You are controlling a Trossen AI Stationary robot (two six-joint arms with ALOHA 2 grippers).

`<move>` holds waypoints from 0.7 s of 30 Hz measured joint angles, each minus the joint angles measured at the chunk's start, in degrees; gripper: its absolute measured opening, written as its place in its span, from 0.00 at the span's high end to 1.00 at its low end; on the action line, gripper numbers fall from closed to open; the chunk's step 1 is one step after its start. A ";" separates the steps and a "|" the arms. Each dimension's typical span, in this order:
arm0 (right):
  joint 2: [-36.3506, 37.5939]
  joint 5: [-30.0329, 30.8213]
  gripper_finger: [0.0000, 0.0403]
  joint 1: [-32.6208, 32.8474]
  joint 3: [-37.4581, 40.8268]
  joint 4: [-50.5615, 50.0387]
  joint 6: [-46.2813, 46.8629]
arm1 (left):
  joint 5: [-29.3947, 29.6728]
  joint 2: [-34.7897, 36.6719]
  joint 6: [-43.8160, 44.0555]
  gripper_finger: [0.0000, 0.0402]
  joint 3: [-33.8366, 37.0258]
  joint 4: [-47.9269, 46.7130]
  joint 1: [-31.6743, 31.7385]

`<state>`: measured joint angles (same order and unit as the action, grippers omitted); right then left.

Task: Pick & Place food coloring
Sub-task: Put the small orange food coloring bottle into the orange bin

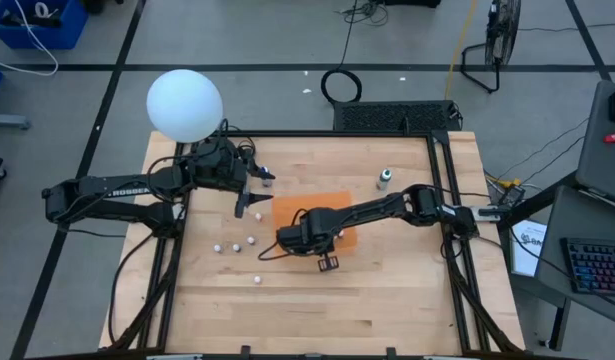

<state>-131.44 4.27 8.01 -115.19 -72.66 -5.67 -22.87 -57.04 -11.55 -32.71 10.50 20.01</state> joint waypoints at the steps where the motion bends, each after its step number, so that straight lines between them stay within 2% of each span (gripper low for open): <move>1: 0.02 0.00 0.88 -0.02 0.19 0.11 -0.09 | 0.00 0.00 0.01 0.36 0.00 0.00 0.00; 14: 0.02 -0.01 0.88 -0.92 2.23 1.94 -1.18 | 0.02 0.00 0.28 0.36 0.00 0.04 0.00; 16: 0.02 0.02 0.83 -0.76 2.23 2.43 -1.03 | 0.02 0.00 0.24 0.36 0.00 0.04 0.00; 21: 0.02 0.15 0.62 -0.13 2.23 4.26 1.25 | 0.02 0.00 0.24 0.36 0.00 0.04 0.00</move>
<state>-131.41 4.42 7.88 -112.97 -68.40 -4.43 -22.85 -57.04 -11.31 -32.71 10.55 20.01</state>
